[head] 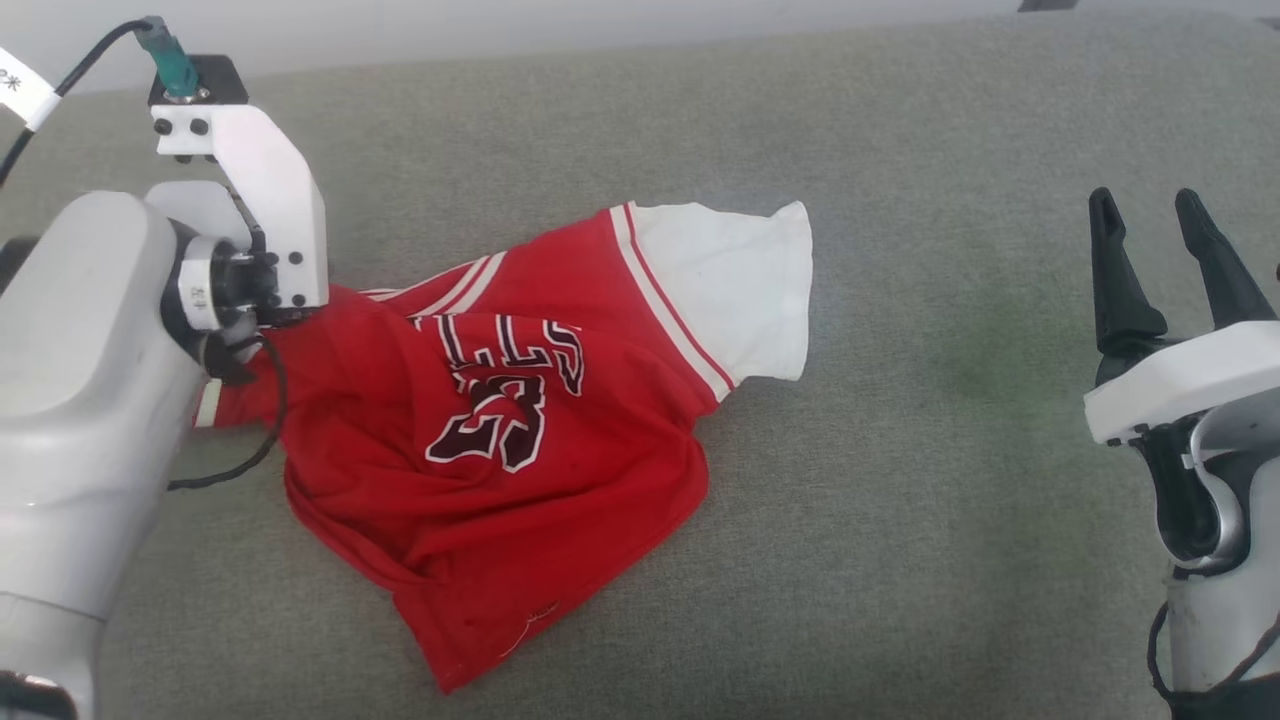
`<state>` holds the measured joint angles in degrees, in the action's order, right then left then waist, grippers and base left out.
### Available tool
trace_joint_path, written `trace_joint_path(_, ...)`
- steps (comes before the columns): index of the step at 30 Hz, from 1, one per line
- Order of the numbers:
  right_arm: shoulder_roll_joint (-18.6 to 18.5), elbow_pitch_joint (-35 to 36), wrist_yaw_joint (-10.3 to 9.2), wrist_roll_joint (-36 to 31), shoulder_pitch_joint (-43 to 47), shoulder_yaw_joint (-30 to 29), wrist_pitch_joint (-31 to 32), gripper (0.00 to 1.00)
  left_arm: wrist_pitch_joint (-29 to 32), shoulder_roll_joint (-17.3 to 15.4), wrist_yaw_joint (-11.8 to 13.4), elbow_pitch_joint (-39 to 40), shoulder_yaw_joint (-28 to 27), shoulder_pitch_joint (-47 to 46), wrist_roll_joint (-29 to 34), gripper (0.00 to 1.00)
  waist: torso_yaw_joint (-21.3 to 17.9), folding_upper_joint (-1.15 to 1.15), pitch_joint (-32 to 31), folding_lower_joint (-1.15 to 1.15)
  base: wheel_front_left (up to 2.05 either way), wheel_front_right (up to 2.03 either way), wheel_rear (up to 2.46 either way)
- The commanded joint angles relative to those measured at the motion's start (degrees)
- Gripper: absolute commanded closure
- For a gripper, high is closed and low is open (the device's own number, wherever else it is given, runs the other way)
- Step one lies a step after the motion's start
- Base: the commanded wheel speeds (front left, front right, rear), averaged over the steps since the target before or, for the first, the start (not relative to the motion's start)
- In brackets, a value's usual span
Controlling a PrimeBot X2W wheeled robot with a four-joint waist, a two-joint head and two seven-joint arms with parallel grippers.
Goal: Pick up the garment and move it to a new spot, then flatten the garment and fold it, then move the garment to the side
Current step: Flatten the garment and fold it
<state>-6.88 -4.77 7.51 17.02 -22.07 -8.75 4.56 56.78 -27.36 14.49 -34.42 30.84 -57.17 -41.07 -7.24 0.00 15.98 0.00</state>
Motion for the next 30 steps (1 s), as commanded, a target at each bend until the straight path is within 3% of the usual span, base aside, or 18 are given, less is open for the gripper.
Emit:
trace_joint_path(1,0.1,-0.2,-0.04,-0.2,-0.5,0.1,-0.4,0.00,0.4,0.3,0.4,-0.3,0.0,-0.5,0.8,0.00,-0.3,0.00,0.3,0.00,0.00,0.00,0.00)
trace_joint_path(5,0.2,-0.7,-0.04,0.1,-0.7,0.0,-0.7,0.00,2.4,1.1,2.4,-1.8,1.0,-0.8,1.1,0.00,-0.6,0.00,0.8,0.00,0.00,0.00,0.00)
trace_joint_path(6,0.2,-0.8,-0.04,0.2,-0.8,0.0,-0.7,0.00,2.7,1.3,2.8,-2.0,1.2,-1.0,1.3,0.19,-0.7,0.00,0.8,0.00,0.00,0.00,0.00)
trace_joint_path(7,0.1,-0.9,-0.04,0.2,-0.9,-0.1,-0.9,0.00,3.2,1.3,2.8,-2.1,1.6,-1.1,1.5,0.65,-0.7,0.00,0.9,0.00,0.00,0.00,0.00)
trace_joint_path(8,0.1,-0.9,-0.04,0.1,-0.9,-0.1,-1.0,0.00,3.7,1.4,3.0,-2.4,1.8,-1.1,1.4,1.00,-0.6,0.00,1.0,0.00,0.00,0.00,0.00)
trace_joint_path(12,-0.1,-1.2,-0.04,0.0,-1.3,-0.5,-1.3,0.00,3.7,1.8,2.4,-1.9,1.9,-1.3,0.7,1.00,-0.3,0.00,1.0,0.00,0.00,0.00,0.00)
trace_joint_path(20,-0.1,-1.4,-0.04,-0.6,0.4,-1.5,-1.4,0.00,3.8,-0.6,1.3,1.9,1.8,2.5,-0.3,1.00,1.8,0.00,-0.6,0.00,0.00,0.00,0.00)
trace_joint_path(30,-0.2,0.0,-0.04,-0.7,1.6,-2.5,-0.1,0.00,3.0,-4.8,3.0,11.9,-1.0,9.9,-3.0,1.00,4.7,0.00,-2.1,0.00,0.00,0.00,0.00)
